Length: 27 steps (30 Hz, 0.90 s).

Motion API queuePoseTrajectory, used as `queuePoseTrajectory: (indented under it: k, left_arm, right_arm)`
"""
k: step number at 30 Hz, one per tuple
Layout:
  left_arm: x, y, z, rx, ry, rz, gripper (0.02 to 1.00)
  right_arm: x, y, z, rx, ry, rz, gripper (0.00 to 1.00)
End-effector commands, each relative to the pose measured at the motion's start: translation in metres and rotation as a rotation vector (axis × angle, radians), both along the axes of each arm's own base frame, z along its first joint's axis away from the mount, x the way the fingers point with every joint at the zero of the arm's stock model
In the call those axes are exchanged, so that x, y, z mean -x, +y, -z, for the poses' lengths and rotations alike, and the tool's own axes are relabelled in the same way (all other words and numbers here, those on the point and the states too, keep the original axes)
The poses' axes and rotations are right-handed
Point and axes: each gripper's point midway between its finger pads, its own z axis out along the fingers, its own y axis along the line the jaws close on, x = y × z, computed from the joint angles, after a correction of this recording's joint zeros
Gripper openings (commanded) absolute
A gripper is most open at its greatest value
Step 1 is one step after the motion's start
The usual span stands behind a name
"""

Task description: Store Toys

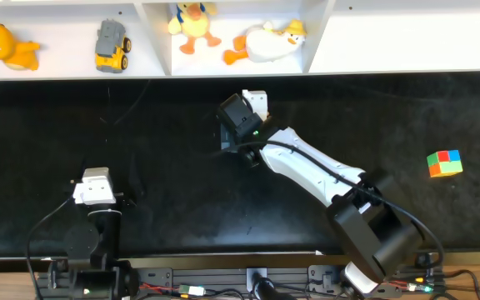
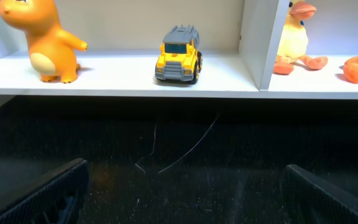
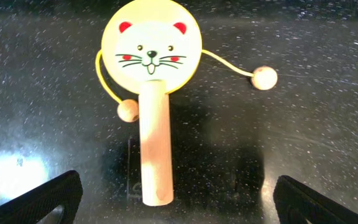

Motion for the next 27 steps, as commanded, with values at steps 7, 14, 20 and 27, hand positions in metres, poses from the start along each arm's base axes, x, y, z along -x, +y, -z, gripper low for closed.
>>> queuePoseTrajectory:
  k: [7, 14, 20, 27]
  left_arm:
    - [0.0, 0.001, -0.001, -0.02, -0.008, -0.006, 0.998]
    - [0.0, 0.001, -0.001, -0.02, -0.008, -0.006, 0.998]
    - [0.0, 0.001, -0.002, -0.02, -0.009, -0.006, 0.998]
    - [0.0, 0.001, -0.001, -0.02, -0.008, -0.006, 0.998]
  right_arm:
    - [-0.011, 0.005, -0.002, 0.005, -0.006, -0.065, 0.993]
    - [-0.01, 0.013, 0.008, -0.01, 0.028, -0.079, 0.991]
    - [-0.013, 0.012, 0.006, -0.009, 0.021, -0.076, 0.761]
    - [-0.011, 0.012, 0.007, -0.005, 0.028, -0.077, 0.215]
